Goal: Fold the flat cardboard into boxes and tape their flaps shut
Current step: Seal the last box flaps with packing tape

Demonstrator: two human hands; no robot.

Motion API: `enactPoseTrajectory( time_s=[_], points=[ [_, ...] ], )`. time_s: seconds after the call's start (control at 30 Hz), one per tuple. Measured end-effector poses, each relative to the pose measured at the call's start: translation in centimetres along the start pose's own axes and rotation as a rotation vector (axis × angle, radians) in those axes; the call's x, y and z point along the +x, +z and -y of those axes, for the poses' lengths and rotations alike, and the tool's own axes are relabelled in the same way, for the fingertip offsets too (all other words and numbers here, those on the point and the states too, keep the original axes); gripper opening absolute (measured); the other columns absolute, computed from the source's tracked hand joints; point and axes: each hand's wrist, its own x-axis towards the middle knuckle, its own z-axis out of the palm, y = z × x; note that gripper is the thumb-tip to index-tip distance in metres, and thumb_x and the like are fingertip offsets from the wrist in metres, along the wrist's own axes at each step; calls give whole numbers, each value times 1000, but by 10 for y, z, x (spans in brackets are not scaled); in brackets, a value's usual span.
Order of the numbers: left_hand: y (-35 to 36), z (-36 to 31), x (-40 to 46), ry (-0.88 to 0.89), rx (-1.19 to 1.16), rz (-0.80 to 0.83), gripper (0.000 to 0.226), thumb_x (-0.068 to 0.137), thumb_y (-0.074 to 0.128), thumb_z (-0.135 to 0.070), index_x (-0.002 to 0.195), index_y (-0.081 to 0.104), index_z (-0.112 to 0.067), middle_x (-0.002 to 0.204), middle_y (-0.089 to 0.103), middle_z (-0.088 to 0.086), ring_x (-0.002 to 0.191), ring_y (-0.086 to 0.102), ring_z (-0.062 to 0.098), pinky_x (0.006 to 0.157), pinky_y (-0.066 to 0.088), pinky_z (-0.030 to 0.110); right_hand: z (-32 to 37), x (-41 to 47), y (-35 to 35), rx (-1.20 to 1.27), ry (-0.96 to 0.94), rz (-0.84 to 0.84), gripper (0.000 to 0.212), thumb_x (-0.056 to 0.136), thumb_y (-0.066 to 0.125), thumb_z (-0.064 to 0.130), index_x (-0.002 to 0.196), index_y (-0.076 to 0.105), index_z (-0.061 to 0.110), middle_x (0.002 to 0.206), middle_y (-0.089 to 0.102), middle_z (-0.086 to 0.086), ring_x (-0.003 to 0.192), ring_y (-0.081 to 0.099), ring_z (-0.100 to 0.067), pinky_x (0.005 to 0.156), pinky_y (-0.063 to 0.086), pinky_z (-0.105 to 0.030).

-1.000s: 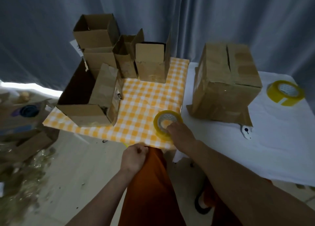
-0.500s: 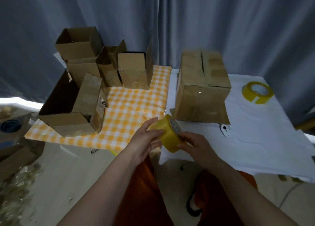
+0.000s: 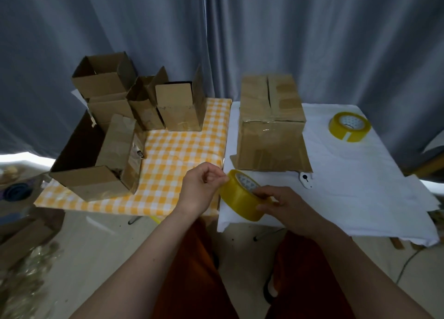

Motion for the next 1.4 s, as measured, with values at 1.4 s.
enactPoseTrajectory(
  time_s=[1.4],
  points=[
    [26,-44,8,-403,-336,-198,9,83,73,-10,76,68,-7,55,62,0,46,52,6,51,47,15,-5,23,-28,754,147,-915,35,86,66,10,119,55,11,112,62,-11,101,63,-30,64,58,-37]
  ],
)
